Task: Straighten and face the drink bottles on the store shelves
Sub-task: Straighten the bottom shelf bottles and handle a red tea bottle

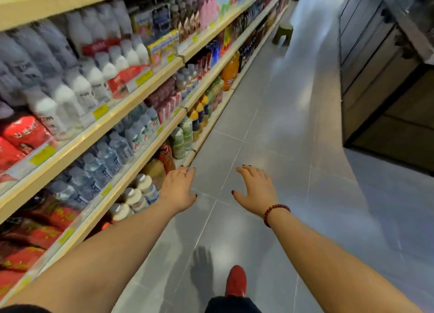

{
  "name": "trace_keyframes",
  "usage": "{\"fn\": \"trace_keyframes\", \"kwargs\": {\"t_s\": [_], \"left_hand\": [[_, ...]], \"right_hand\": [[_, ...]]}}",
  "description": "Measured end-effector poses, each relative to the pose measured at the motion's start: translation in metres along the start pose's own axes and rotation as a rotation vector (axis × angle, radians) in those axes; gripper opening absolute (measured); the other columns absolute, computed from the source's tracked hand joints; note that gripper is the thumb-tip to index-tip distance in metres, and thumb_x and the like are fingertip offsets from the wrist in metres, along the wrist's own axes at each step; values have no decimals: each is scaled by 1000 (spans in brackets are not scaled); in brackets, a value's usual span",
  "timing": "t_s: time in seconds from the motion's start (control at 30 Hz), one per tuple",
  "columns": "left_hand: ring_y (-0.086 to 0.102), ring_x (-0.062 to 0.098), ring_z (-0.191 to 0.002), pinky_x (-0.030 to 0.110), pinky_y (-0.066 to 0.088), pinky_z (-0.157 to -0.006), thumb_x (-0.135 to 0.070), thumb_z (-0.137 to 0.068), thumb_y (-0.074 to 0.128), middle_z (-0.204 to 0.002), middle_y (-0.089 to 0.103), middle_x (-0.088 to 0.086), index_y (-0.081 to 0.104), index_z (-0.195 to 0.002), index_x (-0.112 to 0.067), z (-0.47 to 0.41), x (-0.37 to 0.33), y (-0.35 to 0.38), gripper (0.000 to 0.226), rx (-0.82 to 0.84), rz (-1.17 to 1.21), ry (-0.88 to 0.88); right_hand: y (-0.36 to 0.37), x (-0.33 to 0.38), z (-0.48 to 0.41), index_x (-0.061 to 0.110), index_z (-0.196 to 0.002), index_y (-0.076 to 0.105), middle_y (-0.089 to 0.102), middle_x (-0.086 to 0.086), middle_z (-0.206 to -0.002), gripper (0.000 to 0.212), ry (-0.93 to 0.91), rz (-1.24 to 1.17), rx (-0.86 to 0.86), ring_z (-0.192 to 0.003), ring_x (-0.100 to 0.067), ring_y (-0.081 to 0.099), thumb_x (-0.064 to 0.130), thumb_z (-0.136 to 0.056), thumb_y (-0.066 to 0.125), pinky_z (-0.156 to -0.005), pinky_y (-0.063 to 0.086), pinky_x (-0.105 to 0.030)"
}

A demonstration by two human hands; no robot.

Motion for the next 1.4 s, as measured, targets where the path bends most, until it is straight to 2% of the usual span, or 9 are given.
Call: {"fn": "trace_keyframes", "kwargs": {"t_s": [0.13, 0.3, 0.6, 0.83, 0.97, 1.1, 1.23, 1.4], "left_hand": [[42, 25, -126, 34, 33, -104, -40, -80, 65, -137, 47, 7, 40, -138, -13, -46, -15, -4, 69, -27, 14, -86], [41, 25, -128, 34, 33, -106, -42, -79, 66, -138, 46, 6, 39, -138, -15, -87, -11, 0, 70, -4, 37, -184], [47, 25, -119, 33, 37, -98, -41, -79, 64, -127, 51, 6, 44, -129, -16, -168, 45, 29, 59, 44, 121, -401], [41, 27, -127, 37, 35, -104, -39, -79, 64, -138, 45, 6, 40, -135, -17, -203, 76, 33, 64, 24, 258, -615], [42, 29, -126, 39, 37, -104, -38, -80, 65, -137, 46, 9, 40, -137, -14, -212, 90, 41, 67, -1, 374, -765], [49, 34, -116, 41, 43, -93, -30, -77, 71, -127, 53, 15, 47, -131, -11, -215, 94, 58, 63, -96, 540, -946], [48, 34, -122, 38, 42, -98, -24, -73, 78, -132, 52, 16, 47, -134, -14, -224, 90, 85, 68, -226, 752, -1153], [38, 26, -133, 21, 25, -96, -26, -77, 79, -142, 44, 11, 42, -140, -14, -244, 92, 130, 74, -412, 972, -1417]], "right_hand": [[-18, -40, -64, 20, -146, 34, 35, -5, -153, 68, -88, 12, 40, -140, -26, 30, 46, -88, 57, -115, 18, -36], [-24, -57, -134, 21, -146, 35, 36, -4, -152, 67, -143, -34, 95, -139, -26, 31, 46, -88, 57, -115, 20, -38], [-11, -42, -261, 20, -148, 32, 35, -5, -153, 70, -295, -19, 180, -140, -26, 30, 46, -88, 57, -115, 21, -38], [8, -6, -342, 18, -146, 34, 40, -6, -147, 67, -435, -50, 314, -135, -25, 35, 42, -88, 60, -113, 26, -37], [32, 15, -378, 16, -144, 37, 43, -7, -145, 66, -556, -46, 400, -133, -26, 38, 40, -87, 63, -110, 29, -36], [60, 21, -413, 13, -142, 42, 47, -10, -142, 66, -627, -96, 515, -133, -29, 40, 37, -85, 66, -109, 31, -36], [89, 18, -449, 13, -141, 44, 49, -10, -141, 66, -637, -137, 626, -131, -29, 41, 36, -84, 69, -109, 33, -36], [139, 9, -493, 17, -141, 43, 43, -4, -145, 69, -574, -257, 817, -134, -21, 39, 41, -83, 72, -111, 31, -30]]}}
Point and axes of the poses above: each hand's wrist, its own z-axis away from the middle knuckle, its own y-axis out of the palm, x = y × z, the point moved 2 cm from there along -z, towards the middle knuckle
